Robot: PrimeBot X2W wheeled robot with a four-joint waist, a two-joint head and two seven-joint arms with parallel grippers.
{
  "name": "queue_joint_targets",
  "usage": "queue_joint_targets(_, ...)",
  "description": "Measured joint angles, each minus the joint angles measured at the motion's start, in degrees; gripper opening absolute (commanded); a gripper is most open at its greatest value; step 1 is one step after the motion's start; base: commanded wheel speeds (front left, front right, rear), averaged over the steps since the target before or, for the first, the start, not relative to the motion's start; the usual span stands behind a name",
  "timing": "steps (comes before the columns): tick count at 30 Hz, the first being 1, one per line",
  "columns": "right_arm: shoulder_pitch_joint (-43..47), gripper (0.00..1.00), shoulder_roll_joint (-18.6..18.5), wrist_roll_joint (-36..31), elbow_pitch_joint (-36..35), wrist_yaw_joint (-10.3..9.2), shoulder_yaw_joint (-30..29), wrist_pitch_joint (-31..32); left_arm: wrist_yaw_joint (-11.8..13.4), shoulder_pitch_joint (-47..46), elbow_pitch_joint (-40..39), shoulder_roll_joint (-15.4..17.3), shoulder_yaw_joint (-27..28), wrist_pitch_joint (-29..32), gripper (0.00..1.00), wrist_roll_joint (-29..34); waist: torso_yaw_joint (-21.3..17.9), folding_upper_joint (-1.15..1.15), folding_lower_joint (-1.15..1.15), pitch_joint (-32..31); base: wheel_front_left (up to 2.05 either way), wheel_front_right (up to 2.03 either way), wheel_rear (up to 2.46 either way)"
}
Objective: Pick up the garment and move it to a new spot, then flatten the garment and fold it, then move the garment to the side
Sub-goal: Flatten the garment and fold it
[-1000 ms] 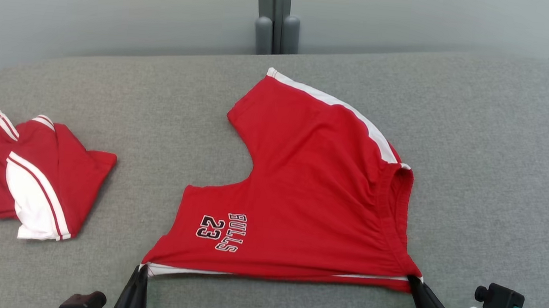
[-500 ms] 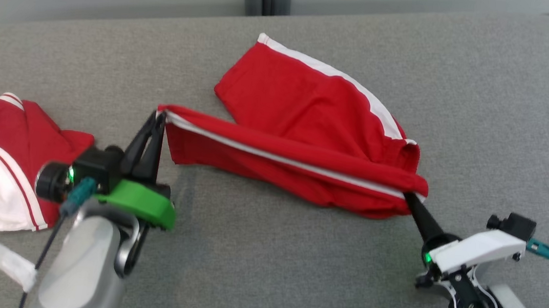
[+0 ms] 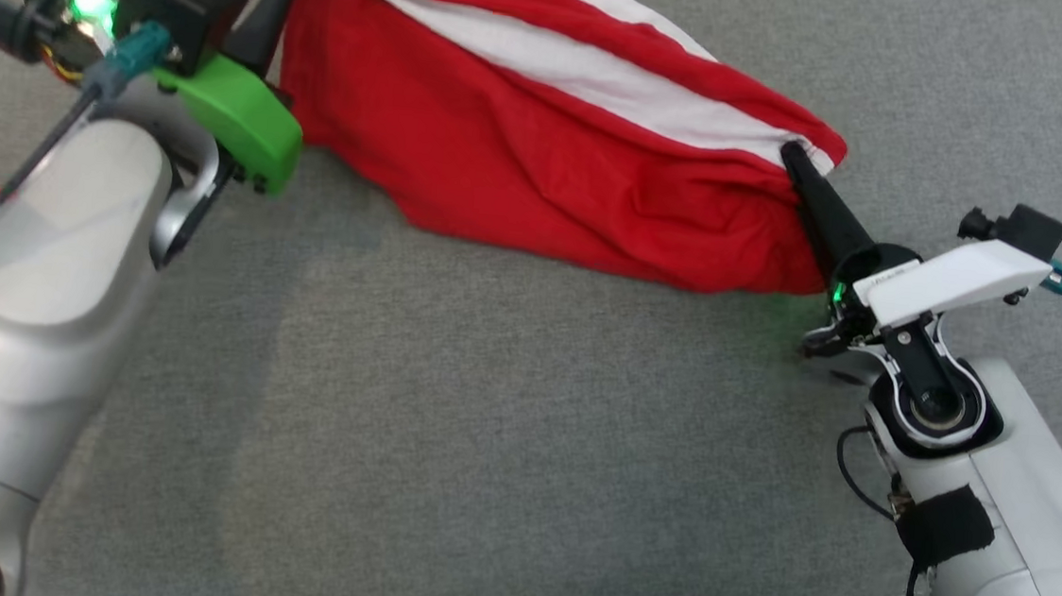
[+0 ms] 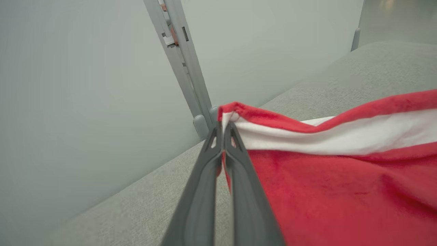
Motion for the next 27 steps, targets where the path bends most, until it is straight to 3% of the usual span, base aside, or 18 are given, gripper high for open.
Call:
queue_joint_targets(11, -5.2, 0.00, 2.1, 0.2, -0.5, 0.01, -0.2, 0.3, 0.0, -12.8, 5.7, 4.5, -12.3, 1.2, 0.00, -7.8, -4.1, 0.00, 0.00, 7.2, 0.00, 0.00, 0.00)
queue_joint_targets(27, -4.6, 0.00, 3.6, -1.1, -2.1, 0.30, -0.2, -1.5, 0.0, -20.0, 14.8, 4.3, -20.8, -0.2, 0.00, -15.8, -9.0, 0.00, 0.00, 9.3, 0.00, 0.00, 0.00)
